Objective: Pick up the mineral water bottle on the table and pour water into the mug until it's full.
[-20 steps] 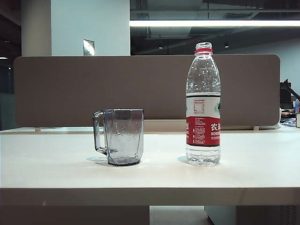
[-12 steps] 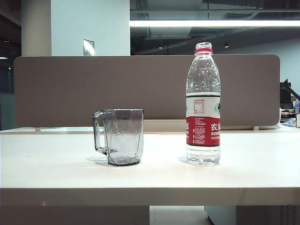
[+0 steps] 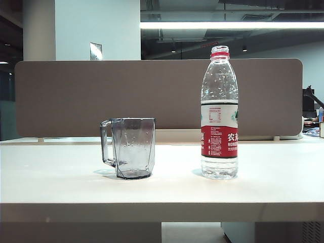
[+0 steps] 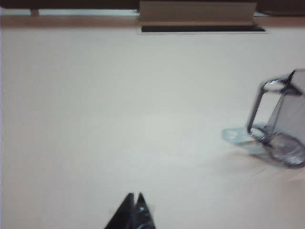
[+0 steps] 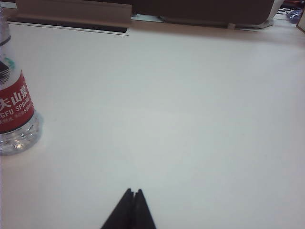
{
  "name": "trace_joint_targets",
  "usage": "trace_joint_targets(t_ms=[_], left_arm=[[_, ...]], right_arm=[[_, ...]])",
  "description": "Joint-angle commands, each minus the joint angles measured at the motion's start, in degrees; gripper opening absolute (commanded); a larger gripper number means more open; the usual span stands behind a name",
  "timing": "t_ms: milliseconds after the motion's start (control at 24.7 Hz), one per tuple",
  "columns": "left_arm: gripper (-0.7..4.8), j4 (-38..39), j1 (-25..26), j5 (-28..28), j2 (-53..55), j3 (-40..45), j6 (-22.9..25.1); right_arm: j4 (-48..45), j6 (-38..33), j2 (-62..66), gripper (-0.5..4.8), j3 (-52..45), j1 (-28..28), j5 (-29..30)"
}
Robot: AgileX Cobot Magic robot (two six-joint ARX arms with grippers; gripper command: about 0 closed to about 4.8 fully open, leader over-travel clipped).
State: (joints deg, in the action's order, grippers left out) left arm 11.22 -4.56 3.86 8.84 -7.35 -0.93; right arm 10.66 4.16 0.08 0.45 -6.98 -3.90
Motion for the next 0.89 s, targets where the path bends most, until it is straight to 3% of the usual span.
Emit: trace_joint_targets(t_ms=[41, 162, 243, 486, 608, 891], left_arm=[[-0.05, -1.20, -2.73, 0.94, 8.02, -7.26, -4.44], [-0.05, 1.11, -5.25, 6.93, 15.80, -16.46, -9.07], [-0.05, 5.55, -7.63, 10.91, 20.20, -22.10, -8.57], [-0.05, 16.57, -13.00, 11.61, 25.66, -29.38, -8.33], [-0.05, 22.43, -15.19, 11.87, 26.86, -31.80, -5.09], [-0.05, 26.84, -19.17, 14.86, 26.84, -31.93, 4.20]], right_arm=[[-0.52, 0.17, -0.07, 0.13, -0.42, -0.02, 0.17], [-0.52, 0.17, -0.07, 0.13, -0.42, -0.02, 0.17], [-0.50, 0.17, -0.07, 0.13, -0.42, -0.02, 0.20], [-0.52, 0.17, -0.07, 0.13, -0.42, -0.02, 0.20], [-0.55, 0.17, -0.07, 0.13, -0.42, -0.02, 0.20], [-0.50, 0.17, -0.07, 0.13, -0.42, -0.02, 0.17]])
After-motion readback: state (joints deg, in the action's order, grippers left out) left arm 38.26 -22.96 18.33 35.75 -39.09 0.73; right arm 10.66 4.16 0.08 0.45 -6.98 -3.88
